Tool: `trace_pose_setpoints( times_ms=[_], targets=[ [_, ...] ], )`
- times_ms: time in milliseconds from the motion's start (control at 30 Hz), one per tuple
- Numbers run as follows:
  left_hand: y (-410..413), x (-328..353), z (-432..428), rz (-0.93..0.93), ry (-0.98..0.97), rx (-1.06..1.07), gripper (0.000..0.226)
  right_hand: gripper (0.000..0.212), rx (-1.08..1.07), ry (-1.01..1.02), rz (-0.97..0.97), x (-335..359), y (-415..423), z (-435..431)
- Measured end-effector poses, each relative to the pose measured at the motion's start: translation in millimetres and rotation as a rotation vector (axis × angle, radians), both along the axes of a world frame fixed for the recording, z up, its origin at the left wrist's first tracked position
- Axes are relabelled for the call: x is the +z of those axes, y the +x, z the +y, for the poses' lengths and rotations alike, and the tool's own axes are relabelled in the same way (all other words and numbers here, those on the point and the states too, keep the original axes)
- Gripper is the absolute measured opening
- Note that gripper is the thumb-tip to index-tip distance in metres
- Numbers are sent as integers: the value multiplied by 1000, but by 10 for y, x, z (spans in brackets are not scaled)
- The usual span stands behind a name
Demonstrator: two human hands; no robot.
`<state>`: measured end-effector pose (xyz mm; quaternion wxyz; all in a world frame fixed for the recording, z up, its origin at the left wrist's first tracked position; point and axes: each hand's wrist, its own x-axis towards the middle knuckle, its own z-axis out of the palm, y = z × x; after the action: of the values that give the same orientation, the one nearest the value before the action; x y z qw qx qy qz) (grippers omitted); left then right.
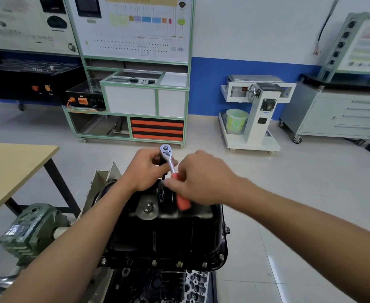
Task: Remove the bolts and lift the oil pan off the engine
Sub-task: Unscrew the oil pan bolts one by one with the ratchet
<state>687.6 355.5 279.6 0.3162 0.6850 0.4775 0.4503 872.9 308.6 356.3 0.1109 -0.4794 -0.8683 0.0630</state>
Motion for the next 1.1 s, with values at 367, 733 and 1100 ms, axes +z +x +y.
trace_pose_setpoints(
  times_ms=[367, 733, 1100],
  targets=[
    [-23, -1, 14, 40, 65, 11, 9, 46, -12, -127, -20, 209, 5, 100],
    [-17, -34, 49, 63, 56, 12, 18, 12, -40, 92, -92, 316, 158, 654],
    [-51, -40, 60, 62, 8, -42, 22, 67, 157, 16, 14, 139, -190, 1048]
  ],
)
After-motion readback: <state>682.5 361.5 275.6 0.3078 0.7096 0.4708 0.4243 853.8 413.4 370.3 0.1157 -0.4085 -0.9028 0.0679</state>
